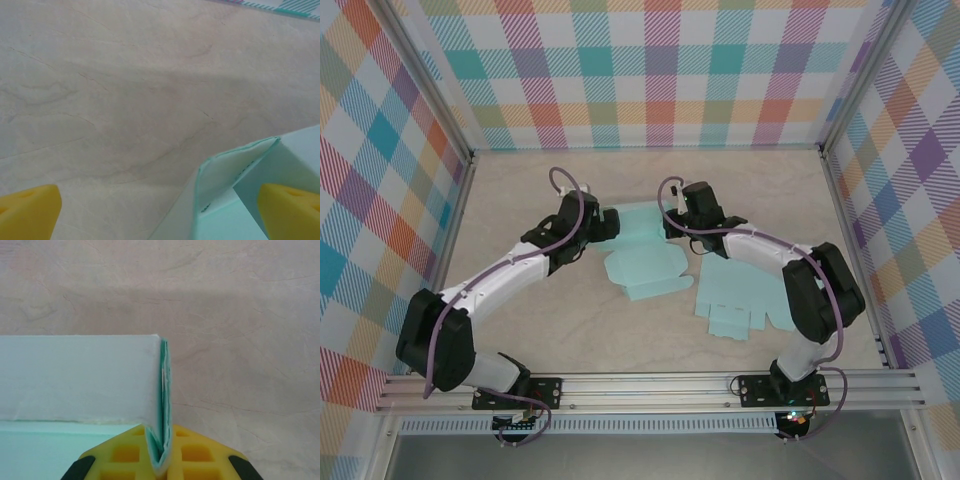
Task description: Fold the paper box
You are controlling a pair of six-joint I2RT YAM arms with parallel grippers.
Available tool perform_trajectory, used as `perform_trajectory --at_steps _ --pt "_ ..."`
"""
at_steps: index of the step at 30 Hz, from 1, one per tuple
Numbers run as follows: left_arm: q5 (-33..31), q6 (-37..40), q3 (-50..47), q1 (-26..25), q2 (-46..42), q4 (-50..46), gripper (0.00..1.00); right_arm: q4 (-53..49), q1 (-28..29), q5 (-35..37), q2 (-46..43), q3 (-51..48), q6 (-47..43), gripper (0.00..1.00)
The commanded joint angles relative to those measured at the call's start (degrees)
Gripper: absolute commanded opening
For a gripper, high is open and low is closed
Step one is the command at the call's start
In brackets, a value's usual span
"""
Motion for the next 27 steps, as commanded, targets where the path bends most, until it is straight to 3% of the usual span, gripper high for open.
perform_trajectory --at_steps 1,9,11,17,23,27 --pt "3.3 -1.7 -1.5 0.5 1.1 5.4 1.0 -0.2 1.4 0.1 -3.2 1.9 1.7 0.0" --pt "6.3 -5.3 -4.7 0.5 3.3 14.5 0.95 0.6 2.5 0.7 -5.8 0.4 3.9 0.0" --pt "4.6 -6.1 -5.6 0.5 2.4 14.3 0.93 -0.8 2.5 2.8 -5.9 0.8 4.0 0.0" --pt "-0.5 -8.4 -12.5 0.5 -8.0 13.6 0.89 -3.8 2.6 11.0 -6.2 0.6 3.6 0.0" --pt "1.1 -14.1 -21.3 0.5 -19.9 15.1 0.92 -3.6 2.6 11.9 -6.2 0.3 4.3 0.0" --pt "2.4 -17.5 -24.1 0.5 -23.4 12.1 0.87 -3.4 2.7 11.3 -6.3 0.3 4.6 0.0"
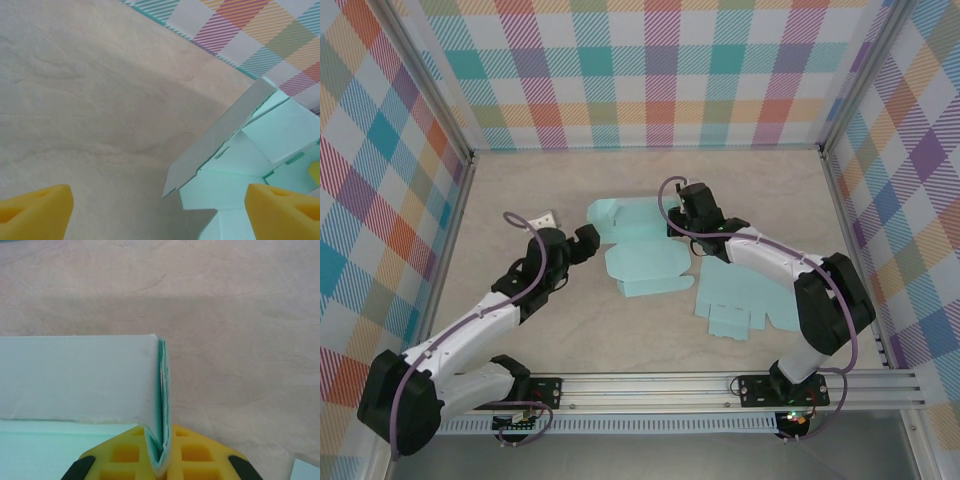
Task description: Fold the paper box
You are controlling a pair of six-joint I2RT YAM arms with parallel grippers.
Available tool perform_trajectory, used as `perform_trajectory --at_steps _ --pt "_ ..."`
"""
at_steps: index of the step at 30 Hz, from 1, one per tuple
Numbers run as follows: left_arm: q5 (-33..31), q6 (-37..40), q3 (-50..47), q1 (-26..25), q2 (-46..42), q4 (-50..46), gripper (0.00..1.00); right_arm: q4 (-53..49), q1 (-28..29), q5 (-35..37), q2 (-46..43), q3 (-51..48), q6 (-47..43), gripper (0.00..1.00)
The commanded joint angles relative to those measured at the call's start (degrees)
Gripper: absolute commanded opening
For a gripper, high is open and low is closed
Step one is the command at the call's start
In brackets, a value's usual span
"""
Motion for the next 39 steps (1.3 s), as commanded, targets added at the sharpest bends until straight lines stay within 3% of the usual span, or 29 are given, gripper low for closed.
perform_trajectory --at_steps 1,6,16,24,32,39 --pt "2.6 -4.6 -2.4 -0.2 -1.6 -1.3 0.85 0.0 0.2 0.3 -2.0 0.5 1.2 0.0" --pt "9.8 -10.4 -6.9 -0.3 -0.9 6.3 0.75 0.1 0.3 -0.1 -2.2 0.6 1.3 0.0" --pt "14.1 -11.1 -4.8 -1.5 8.4 15.9 0.67 0.6 1.1 0.0 -2.8 0.0 1.1 0.0" --pt "13.8 -11.1 -2.3 -2.2 12.8 20.8 0.55 1.9 1.6 0.1 -3.1 -0.9 0.7 0.0" --pt "11.6 -8.9 0.4 -2.6 11.6 18.7 0.42 2.1 1.8 0.5 -2.6 -1.3 0.4 0.0" --pt "11.8 -8.7 1.0 -2.9 12.4 19.8 0.37 2.1 2.3 0.0 -1.8 -0.8 0.2 0.0"
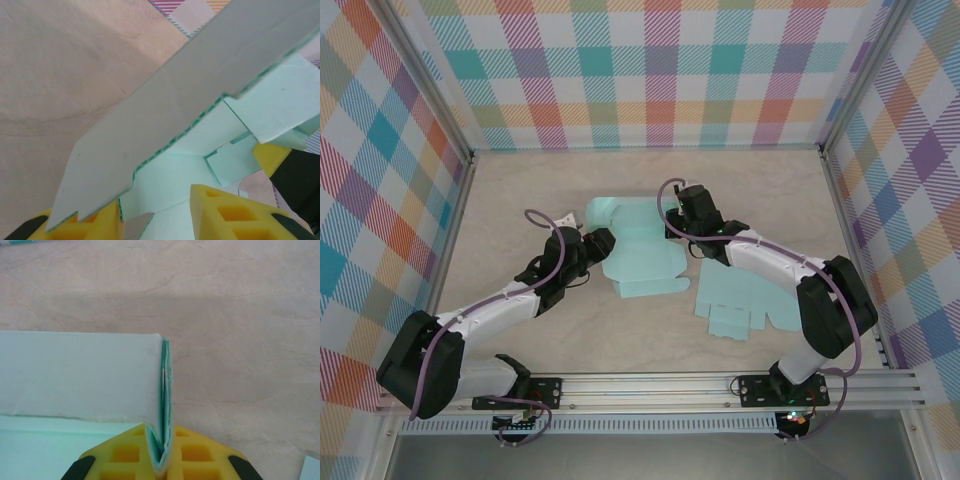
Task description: Fold the paper box
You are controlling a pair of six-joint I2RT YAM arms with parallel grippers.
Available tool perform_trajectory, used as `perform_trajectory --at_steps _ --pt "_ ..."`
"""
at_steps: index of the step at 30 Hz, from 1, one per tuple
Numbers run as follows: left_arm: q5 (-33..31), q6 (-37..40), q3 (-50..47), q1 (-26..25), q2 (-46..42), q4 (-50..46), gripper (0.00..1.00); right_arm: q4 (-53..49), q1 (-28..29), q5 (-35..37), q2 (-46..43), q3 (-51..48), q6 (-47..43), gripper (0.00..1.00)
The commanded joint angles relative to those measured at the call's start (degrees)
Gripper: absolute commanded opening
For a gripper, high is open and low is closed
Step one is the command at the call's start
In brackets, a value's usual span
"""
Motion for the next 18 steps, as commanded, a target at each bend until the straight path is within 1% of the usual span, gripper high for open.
perform_trajectory --at_steps 1,8,12,15,18 --pt "-0.2 0.9 2.0 -0.7 0.1 3.3 0.36 1.4 1.0 -0.1 -0.4 0.2 -0.5 0.0" --pt "1.7 4.1 4.0 -2.5 2.5 5.1 0.36 1.2 1.9 0.4 0.6 0.3 -1.2 0.0" --pt "0.3 5.0 4.1 -2.8 2.8 4.0 0.38 0.9 2.0 1.0 0.9 0.2 -1.1 0.0" --pt "-2.2 5.0 4.3 -2.9 3.3 2.4 0.38 0.9 2.2 0.7 0.6 0.2 -1.0 0.0" --pt "-2.8 4.9 4.4 -2.8 4.8 2.2 0.39 0.9 2.4 0.4 0.3 0.2 -0.8 0.0"
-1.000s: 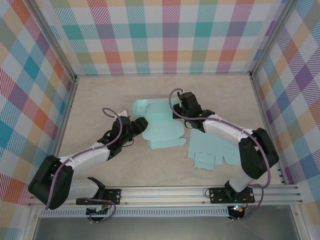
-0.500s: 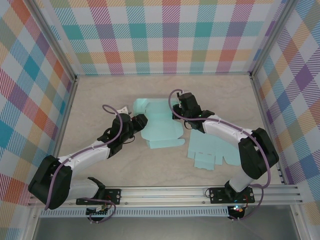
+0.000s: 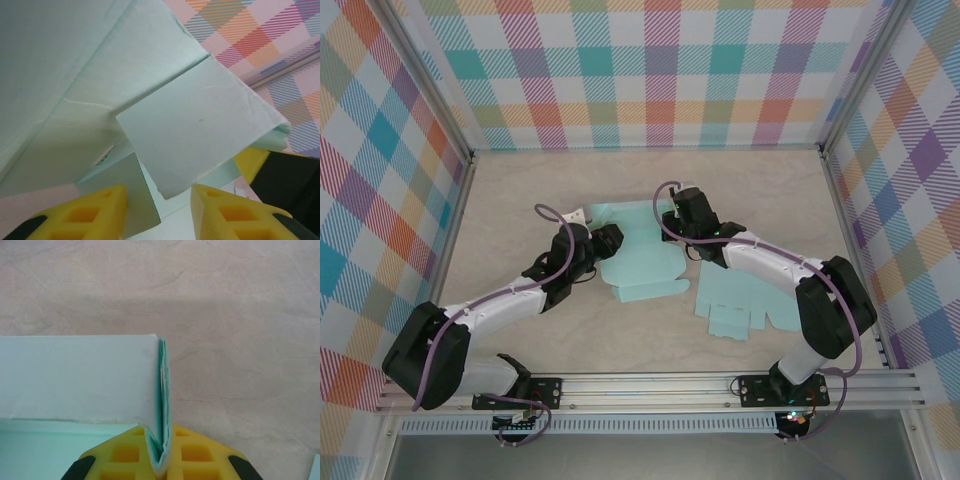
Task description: Fold the paper box
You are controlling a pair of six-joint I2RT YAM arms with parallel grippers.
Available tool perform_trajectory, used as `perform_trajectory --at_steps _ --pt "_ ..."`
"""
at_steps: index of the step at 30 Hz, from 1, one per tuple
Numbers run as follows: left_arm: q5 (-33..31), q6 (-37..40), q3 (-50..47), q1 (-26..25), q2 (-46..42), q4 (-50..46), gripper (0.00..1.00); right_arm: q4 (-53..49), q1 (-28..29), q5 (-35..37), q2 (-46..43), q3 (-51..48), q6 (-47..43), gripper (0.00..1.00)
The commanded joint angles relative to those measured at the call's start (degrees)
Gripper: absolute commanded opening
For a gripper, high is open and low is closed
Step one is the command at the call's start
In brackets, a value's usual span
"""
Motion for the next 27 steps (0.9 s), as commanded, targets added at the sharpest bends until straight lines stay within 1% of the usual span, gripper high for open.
perform_trajectory --at_steps 1,5,9,15,19,21,22,24,26,27 --pt "-1.3 1.3 2.0 -0.6 2.1 -0.3 0.39 1.0 0.8 -0.4 0.1 0.2 -0.5 0.0" --pt "1.8 1.8 2.4 -0.7 3.9 1.5 0.38 0.9 0.8 -0.1 0.5 0.1 0.1 0.0" --pt "3.7 4.1 2.2 -0.7 0.4 1.2 0.41 0.8 0.8 1.1 0.8 -0.3 0.9 0.0" --pt "4.3 8.2 0.7 -0.7 -11.5 -5.1 0.43 0.5 0.8 3.1 0.9 -0.6 2.0 0.0" --pt "3.7 9.8 -0.8 -0.7 -20.5 -10.1 0.44 0.7 0.8 2.8 0.8 -0.7 2.3 0.0" --pt "1.3 11.1 -0.8 -0.7 -24.8 -13.8 0.44 0.7 0.8 2.5 0.7 -0.7 2.4 0.0" --pt "-0.9 12.0 -0.8 -0.7 -27.4 -16.2 0.44 0.9 0.8 2.1 0.5 -0.8 2.5 0.0" --pt "-6.9 13.5 -0.6 -0.6 -30.5 -20.7 0.42 1.1 0.8 1.1 0.3 -0.9 2.6 0.0" --pt "-14.3 14.6 0.3 0.0 -32.6 -25.9 0.38 1.3 0.9 0.4 0.0 -1.0 2.5 0.0" --pt "-16.4 15.0 0.7 0.6 -32.9 -27.8 0.38 1.2 0.8 0.1 -0.2 -1.1 2.3 0.0"
